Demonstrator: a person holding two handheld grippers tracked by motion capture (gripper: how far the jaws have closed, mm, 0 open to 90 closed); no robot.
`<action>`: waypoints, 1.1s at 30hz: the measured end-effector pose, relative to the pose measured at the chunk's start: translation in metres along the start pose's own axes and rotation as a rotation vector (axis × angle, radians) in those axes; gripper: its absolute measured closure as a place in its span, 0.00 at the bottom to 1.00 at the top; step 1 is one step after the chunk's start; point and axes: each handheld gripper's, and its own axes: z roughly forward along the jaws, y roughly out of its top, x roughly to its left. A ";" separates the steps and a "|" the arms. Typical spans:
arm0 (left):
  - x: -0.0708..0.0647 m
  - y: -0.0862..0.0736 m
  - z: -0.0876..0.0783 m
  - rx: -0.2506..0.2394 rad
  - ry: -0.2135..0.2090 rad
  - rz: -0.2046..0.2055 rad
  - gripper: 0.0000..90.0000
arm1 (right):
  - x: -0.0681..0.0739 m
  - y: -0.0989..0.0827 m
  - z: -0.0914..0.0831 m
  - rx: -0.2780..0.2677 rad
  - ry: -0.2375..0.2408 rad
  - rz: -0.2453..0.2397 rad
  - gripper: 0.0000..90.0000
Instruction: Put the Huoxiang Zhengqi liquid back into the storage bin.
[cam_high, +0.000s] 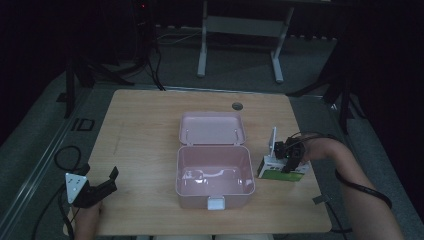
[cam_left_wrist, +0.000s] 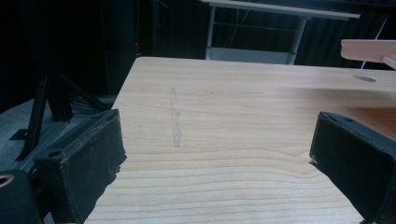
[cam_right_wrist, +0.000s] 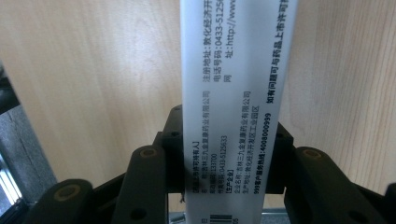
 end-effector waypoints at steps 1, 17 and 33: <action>0.000 0.000 0.000 0.000 0.000 0.000 0.04 | 0.005 0.000 -0.004 -0.001 0.008 0.002 0.69; 0.000 0.000 0.000 -0.004 -0.004 -0.005 0.04 | 0.037 0.004 -0.038 0.022 0.012 -0.003 0.69; 0.000 0.000 0.000 0.001 -0.002 -0.001 0.04 | 0.058 0.008 -0.100 -0.007 -0.020 0.032 0.69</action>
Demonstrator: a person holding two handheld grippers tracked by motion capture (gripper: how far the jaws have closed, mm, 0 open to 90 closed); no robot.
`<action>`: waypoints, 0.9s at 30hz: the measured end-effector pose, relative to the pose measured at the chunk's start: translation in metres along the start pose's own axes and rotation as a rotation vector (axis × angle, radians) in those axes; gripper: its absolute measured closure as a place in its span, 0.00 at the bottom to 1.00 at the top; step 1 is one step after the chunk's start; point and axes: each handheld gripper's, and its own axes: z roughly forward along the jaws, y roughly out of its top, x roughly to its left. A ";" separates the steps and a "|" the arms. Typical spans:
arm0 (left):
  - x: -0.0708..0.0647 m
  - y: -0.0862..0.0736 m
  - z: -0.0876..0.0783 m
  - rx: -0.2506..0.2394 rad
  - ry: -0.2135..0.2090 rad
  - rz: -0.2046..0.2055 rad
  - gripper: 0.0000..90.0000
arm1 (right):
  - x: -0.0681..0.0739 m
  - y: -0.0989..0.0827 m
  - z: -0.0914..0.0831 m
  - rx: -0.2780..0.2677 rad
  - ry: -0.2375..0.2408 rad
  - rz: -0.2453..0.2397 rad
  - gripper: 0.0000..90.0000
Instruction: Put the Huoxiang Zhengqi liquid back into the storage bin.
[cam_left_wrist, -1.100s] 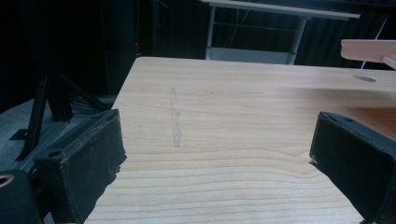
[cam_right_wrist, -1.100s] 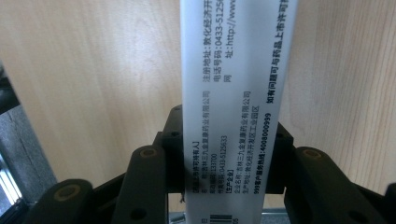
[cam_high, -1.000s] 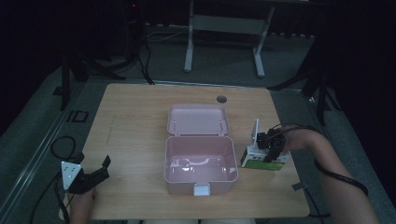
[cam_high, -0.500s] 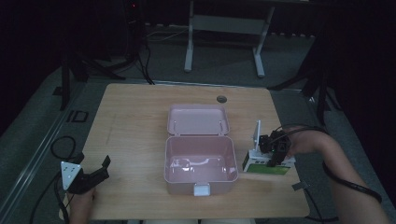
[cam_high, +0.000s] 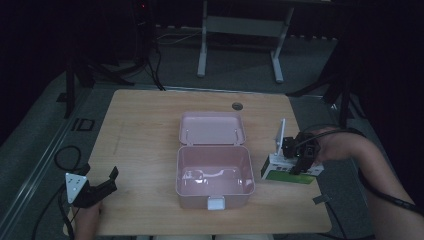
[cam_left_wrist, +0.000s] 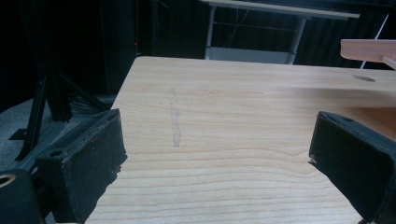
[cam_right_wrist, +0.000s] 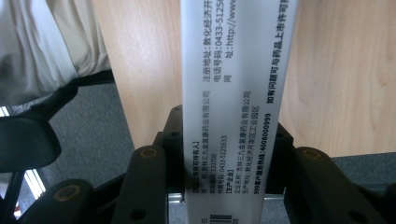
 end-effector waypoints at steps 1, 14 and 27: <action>0.000 0.000 0.000 0.000 0.000 0.000 0.04 | 0.000 0.000 0.000 0.000 0.000 0.000 0.69; 0.000 0.000 0.000 -0.005 -0.001 -0.006 0.04 | 0.008 0.025 -0.043 -0.017 -0.022 -0.010 0.69; 0.000 0.000 0.000 -0.005 -0.004 -0.001 0.04 | 0.010 0.060 -0.053 -0.031 -0.018 -0.044 0.69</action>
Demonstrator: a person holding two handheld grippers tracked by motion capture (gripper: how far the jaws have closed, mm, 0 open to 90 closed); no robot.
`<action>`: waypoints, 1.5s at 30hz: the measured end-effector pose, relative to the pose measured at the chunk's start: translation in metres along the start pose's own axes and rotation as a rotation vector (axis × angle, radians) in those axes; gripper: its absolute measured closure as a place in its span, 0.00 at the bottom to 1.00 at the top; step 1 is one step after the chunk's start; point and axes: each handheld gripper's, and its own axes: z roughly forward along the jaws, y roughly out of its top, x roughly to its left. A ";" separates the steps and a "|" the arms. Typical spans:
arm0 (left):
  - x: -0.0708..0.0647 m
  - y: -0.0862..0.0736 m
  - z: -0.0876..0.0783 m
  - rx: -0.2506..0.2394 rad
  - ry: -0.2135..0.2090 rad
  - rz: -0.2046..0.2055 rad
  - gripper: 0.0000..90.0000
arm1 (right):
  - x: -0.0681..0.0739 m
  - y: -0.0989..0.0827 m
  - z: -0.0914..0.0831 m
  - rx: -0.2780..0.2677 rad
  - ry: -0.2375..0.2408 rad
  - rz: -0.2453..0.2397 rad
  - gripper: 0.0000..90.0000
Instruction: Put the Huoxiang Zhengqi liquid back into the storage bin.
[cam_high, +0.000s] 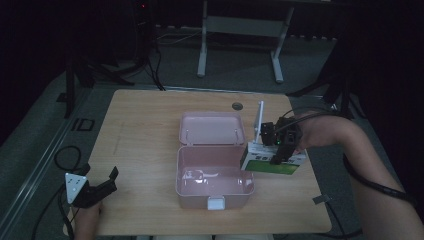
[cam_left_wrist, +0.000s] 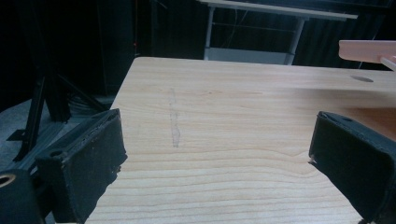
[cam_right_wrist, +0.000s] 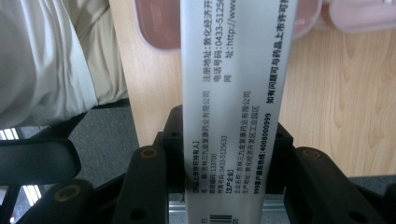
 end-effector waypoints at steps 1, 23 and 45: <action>0.000 0.000 0.000 0.000 0.000 0.000 0.04 | 0.001 0.003 0.000 -0.003 0.002 -0.002 0.69; 0.001 0.000 0.000 -0.001 -0.006 -0.006 0.04 | 0.006 0.081 0.004 -0.007 0.034 -0.095 0.69; 0.001 0.000 0.000 -0.003 -0.015 -0.007 0.04 | 0.006 0.129 0.046 0.012 0.085 -0.122 0.69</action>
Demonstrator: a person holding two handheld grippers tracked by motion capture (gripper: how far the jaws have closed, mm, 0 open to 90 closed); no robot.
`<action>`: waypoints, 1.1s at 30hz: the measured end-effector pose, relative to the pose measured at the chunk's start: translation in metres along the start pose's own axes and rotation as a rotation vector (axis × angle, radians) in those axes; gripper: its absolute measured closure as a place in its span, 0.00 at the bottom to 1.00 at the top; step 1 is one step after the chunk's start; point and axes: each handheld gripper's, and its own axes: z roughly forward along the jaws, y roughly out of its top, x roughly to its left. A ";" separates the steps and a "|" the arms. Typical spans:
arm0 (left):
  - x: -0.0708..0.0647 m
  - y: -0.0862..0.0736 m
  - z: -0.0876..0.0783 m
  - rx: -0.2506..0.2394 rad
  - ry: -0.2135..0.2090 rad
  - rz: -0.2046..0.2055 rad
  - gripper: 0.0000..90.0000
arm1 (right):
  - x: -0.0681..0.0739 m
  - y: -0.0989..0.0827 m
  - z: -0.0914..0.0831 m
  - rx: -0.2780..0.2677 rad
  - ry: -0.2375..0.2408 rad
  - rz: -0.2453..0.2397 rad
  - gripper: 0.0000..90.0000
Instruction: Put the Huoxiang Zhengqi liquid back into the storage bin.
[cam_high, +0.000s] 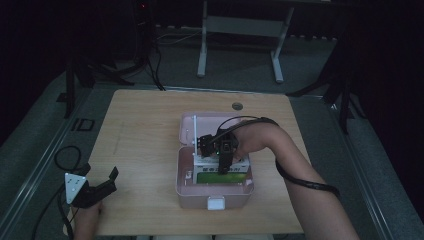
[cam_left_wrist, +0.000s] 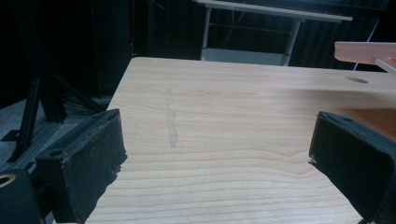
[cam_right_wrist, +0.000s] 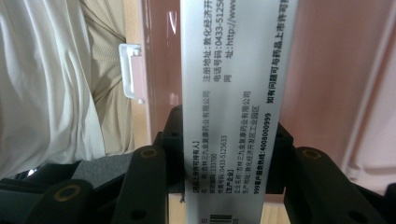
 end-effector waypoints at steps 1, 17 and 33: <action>0.000 0.000 0.000 0.000 0.000 0.000 0.04 | -0.001 0.000 0.004 0.000 0.004 0.002 0.69; 0.000 0.000 0.000 0.000 -0.001 0.000 0.04 | -0.008 0.003 0.062 0.012 0.040 -0.037 0.69; 0.000 0.000 0.000 0.003 -0.003 0.003 0.04 | -0.009 -0.001 0.102 0.047 0.032 -0.044 0.69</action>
